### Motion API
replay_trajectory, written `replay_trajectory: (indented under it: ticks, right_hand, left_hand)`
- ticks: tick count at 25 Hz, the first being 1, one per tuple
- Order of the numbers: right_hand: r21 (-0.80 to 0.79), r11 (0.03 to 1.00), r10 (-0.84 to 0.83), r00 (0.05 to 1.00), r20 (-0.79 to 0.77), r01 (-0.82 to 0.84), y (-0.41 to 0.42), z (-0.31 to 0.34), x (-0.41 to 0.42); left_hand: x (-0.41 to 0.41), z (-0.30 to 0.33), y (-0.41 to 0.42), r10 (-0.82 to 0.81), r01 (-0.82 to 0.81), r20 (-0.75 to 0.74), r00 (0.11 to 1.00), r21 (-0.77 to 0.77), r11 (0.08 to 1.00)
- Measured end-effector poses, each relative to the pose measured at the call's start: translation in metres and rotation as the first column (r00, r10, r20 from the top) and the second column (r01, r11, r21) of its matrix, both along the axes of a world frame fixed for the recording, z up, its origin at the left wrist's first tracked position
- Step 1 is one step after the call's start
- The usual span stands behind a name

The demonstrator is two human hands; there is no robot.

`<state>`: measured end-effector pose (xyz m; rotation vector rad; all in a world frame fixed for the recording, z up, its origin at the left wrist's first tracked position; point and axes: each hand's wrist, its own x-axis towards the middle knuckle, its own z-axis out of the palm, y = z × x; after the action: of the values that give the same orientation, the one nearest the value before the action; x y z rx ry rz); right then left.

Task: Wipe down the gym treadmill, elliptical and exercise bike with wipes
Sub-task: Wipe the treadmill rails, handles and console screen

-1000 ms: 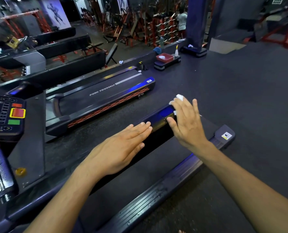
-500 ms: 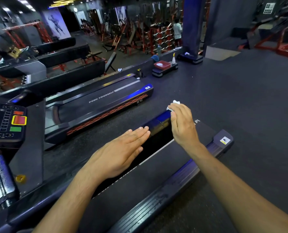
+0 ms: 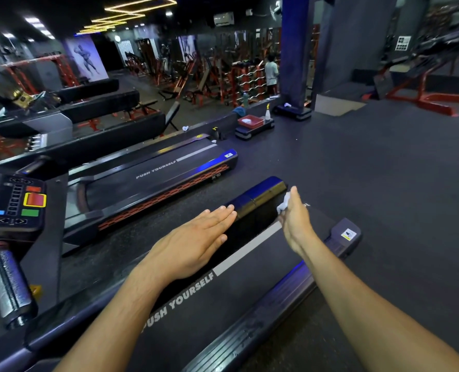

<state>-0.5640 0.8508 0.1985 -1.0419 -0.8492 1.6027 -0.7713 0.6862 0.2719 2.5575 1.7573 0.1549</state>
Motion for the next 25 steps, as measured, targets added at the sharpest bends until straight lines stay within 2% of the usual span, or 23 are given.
replay_trajectory:
  ticks: [2, 4, 7, 9, 11, 14, 17, 20, 25]
  right_hand:
    - [-0.114, 0.993, -0.030, 0.995, -0.092, 0.019, -0.026, -0.012, -0.010]
    - [-0.230, 0.973, -0.002, 0.991, -0.137, -0.030, -0.046, -0.031, -0.022]
    - [-0.271, 0.962, -0.041, 0.977, -0.209, -0.018, -0.067, -0.038, -0.025]
    - [-0.222, 0.975, -0.013, 0.991, -0.134, -0.017, -0.074, -0.040, -0.012]
    - [-0.127, 0.992, 0.009, 0.999, 0.047, -0.003, -0.080, -0.037, 0.007]
    - [-0.013, 0.993, -0.108, 0.965, 0.240, 0.115, -0.081, -0.033, 0.018]
    - [0.030, 0.979, -0.201, 0.946, 0.254, 0.200, -0.080, -0.033, 0.013]
    - [0.206, 0.941, -0.323, 0.891, 0.319, 0.267, -0.083, -0.036, 0.004]
    - [0.388, 0.840, -0.518, 0.772, 0.370, 0.378, -0.076, -0.033, -0.005]
  left_hand:
    - [0.001, 0.001, 0.000, -0.004, 0.004, 0.010, 1.000, 0.011, 1.000]
    - [0.001, 0.002, -0.002, -0.007, 0.007, 0.003, 1.000, 0.004, 1.000]
    - [0.000, 0.004, -0.004, -0.008, 0.008, 0.002, 1.000, -0.011, 1.000]
    - [-0.002, 0.007, -0.009, -0.017, 0.018, 0.039, 0.999, -0.023, 1.000]
    - [-0.008, 0.009, -0.020, -0.018, 0.019, 0.064, 0.998, -0.022, 1.000]
    - [-0.025, 0.009, -0.041, 0.002, -0.002, 0.050, 0.999, 0.000, 1.000]
    - [-0.039, 0.008, -0.058, -0.007, 0.008, 0.028, 1.000, -0.012, 1.000]
    - [-0.041, 0.007, -0.061, -0.011, 0.011, 0.013, 1.000, -0.013, 1.000]
    - [-0.041, 0.005, -0.059, -0.014, 0.014, 0.009, 1.000, 0.008, 1.000]
